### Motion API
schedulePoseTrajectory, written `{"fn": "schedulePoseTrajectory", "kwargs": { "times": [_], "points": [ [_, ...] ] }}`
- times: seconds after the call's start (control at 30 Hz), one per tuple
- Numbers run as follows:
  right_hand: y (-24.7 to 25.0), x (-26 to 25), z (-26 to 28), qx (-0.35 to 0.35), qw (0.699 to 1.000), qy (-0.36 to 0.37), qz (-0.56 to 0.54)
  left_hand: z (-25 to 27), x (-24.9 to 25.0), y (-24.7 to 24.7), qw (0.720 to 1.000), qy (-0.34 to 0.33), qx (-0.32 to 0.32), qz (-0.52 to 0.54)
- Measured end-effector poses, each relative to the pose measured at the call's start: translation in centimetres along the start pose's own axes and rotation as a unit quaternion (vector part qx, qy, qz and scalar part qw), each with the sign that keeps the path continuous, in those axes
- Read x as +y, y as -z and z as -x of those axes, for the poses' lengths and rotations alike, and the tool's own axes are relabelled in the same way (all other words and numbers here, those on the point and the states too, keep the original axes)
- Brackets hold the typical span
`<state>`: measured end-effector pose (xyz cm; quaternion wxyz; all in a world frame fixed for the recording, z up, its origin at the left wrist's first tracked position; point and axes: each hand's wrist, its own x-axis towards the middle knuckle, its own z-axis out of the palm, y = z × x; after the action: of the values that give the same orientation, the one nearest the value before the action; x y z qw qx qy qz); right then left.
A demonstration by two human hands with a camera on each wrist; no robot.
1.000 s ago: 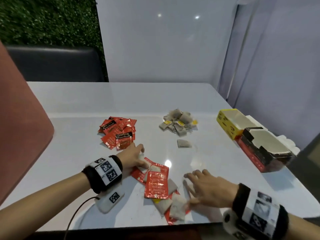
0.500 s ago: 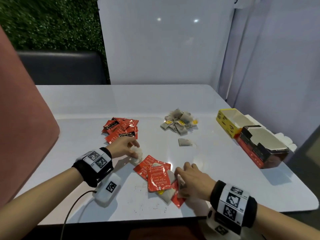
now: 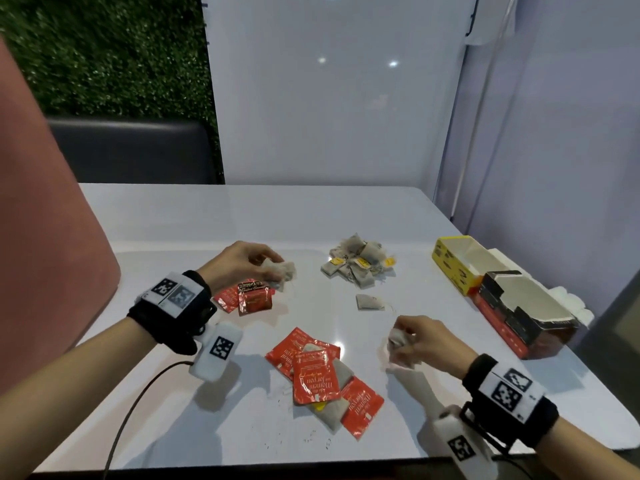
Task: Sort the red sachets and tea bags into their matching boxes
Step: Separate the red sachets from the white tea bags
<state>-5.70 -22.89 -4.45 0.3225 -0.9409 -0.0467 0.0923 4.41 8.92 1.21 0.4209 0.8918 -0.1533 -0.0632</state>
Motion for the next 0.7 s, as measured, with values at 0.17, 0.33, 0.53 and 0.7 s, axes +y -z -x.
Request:
{"fn": "schedulePoseTrajectory", "kwargs": {
  "times": [0.17, 0.33, 0.53, 0.7],
  "points": [
    [4.9, 0.9, -2.7, 0.088, 0.985, 0.006, -0.149, -7.7, 3.5, -2.6, 0.997, -0.034, -0.007, 0.064],
    [8.4, -0.3, -8.2, 0.159, 0.975, 0.042, -0.147, -15.8, 4.1, -8.3, 1.0, 0.009, -0.007, -0.007],
    [8.2, -2.1, -17.8, 0.173, 0.975, 0.095, 0.106, -15.2, 3.1, -10.7, 0.998, 0.033, -0.05, -0.027],
    [4.9, -0.8, -21.6, 0.102, 0.956, 0.077, 0.265, -6.5, 2.2, -6.5, 0.961, 0.099, -0.203, -0.16]
  ]
}}
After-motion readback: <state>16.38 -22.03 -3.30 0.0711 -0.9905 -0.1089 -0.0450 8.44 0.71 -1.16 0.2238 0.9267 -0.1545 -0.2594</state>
